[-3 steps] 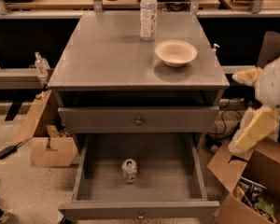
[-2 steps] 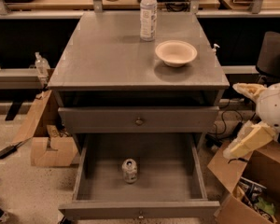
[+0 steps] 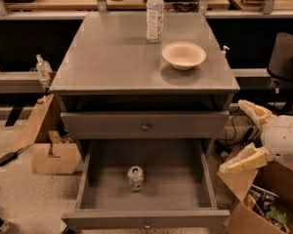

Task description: Pick 7up can from middle drawer and place on counter

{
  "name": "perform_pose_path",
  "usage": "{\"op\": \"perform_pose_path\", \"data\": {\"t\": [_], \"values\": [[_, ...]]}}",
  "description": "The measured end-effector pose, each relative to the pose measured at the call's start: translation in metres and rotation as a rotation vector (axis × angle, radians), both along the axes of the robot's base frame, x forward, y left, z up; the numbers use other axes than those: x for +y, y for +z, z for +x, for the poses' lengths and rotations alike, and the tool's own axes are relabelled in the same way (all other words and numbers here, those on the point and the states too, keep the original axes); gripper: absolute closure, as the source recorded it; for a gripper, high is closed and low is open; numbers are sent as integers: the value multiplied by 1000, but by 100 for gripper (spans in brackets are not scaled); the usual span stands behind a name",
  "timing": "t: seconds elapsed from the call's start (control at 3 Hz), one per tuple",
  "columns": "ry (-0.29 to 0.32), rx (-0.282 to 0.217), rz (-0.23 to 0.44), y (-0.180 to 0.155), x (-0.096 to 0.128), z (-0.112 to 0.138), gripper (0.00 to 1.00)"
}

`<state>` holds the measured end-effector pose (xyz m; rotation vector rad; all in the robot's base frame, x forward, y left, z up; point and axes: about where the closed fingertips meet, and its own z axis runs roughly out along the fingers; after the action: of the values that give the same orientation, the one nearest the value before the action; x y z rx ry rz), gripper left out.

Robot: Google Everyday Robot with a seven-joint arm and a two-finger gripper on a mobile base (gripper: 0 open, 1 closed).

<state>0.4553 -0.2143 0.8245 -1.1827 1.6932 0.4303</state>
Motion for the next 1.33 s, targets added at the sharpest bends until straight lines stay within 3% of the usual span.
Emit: {"op": "perform_pose_path", "data": {"t": [0.33, 0.67, 1.0, 1.33], "values": [[0, 1, -1, 0, 0, 0, 0], [23, 28, 16, -26, 19, 9, 0], [73, 56, 73, -80, 59, 19, 0], [131, 63, 162, -155, 102, 31, 0]]}}
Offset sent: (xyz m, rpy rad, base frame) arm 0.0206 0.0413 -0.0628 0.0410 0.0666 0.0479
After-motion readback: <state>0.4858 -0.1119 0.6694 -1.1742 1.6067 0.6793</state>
